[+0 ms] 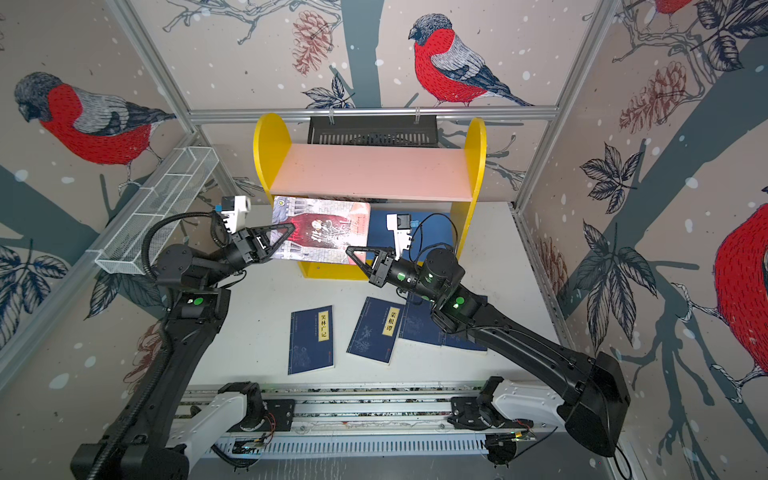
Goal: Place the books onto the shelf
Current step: 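Raise the Hamlet book with the right gripper onto the pink top shelf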
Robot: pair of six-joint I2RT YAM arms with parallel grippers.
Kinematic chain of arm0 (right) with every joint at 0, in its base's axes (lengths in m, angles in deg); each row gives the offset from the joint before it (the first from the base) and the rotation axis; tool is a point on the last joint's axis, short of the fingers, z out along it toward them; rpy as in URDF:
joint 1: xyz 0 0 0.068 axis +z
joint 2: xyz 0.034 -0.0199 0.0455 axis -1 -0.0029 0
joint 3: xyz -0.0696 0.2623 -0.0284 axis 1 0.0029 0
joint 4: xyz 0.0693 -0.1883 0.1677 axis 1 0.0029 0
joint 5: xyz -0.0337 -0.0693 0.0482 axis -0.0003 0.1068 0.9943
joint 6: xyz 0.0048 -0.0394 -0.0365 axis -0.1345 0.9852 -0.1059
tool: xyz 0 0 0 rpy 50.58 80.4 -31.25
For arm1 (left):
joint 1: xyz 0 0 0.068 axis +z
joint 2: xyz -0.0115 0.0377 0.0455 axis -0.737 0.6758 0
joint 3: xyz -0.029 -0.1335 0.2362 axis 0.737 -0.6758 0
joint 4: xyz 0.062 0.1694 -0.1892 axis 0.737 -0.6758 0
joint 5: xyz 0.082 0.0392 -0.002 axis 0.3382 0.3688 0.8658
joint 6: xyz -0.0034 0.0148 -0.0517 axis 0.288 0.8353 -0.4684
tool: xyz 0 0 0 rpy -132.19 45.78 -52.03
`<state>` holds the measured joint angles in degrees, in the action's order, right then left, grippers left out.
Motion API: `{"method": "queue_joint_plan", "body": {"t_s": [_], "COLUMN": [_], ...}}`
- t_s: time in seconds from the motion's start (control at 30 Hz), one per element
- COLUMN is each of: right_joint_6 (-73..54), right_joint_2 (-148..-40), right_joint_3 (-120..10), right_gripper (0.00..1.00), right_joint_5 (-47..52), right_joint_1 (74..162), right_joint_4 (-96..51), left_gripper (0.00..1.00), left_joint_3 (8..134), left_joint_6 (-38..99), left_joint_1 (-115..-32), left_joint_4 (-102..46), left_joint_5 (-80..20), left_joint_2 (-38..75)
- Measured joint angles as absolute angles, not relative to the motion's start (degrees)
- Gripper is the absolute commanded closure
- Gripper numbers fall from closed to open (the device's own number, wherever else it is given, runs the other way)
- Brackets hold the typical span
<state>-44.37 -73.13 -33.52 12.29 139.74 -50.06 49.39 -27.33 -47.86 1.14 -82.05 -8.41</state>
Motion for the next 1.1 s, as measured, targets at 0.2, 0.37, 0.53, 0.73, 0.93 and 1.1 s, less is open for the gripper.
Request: {"method": "queue_joint_plan", "body": {"t_s": [0.2, 0.37, 0.53, 0.73, 0.93, 1.1], "right_joint_6": [-44.0, -44.0, -43.5, -42.8, -44.4, -47.5], "right_joint_2": [-73.2, -72.8, -75.5, -82.6, -88.0, -92.3], "right_joint_3": [-37.4, -41.1, -51.5, -63.2, -69.6, -74.4], "right_gripper": [1.0, 1.0, 1.0, 1.0, 1.0, 1.0], "right_joint_5": [10.5, 10.5, 10.8, 13.1, 15.1, 18.4], "right_joint_1": [138.0, 134.3, 130.8, 128.0, 126.3, 124.4], "right_joint_4": [-46.6, -41.3, -33.1, -23.0, -17.3, -17.6], "left_gripper": [0.26, 0.24, 0.25, 0.25, 0.26, 0.26], "left_joint_3": [49.4, 51.6, 61.9, 66.1, 67.6, 66.6], "left_joint_6": [-26.1, -25.5, -14.3, -4.7, -3.3, -4.8], "left_joint_1": [-45.0, -41.0, -37.9, -37.6, -37.6, -37.6], "left_joint_4": [-0.1, -1.7, -15.2, -25.3, -27.4, -26.5], "left_joint_5": [-82.4, -83.5, -81.6, -78.9, -77.5, -77.5], "left_joint_2": [-9.3, -10.0, -10.7, -12.3, -11.5, -10.3]}}
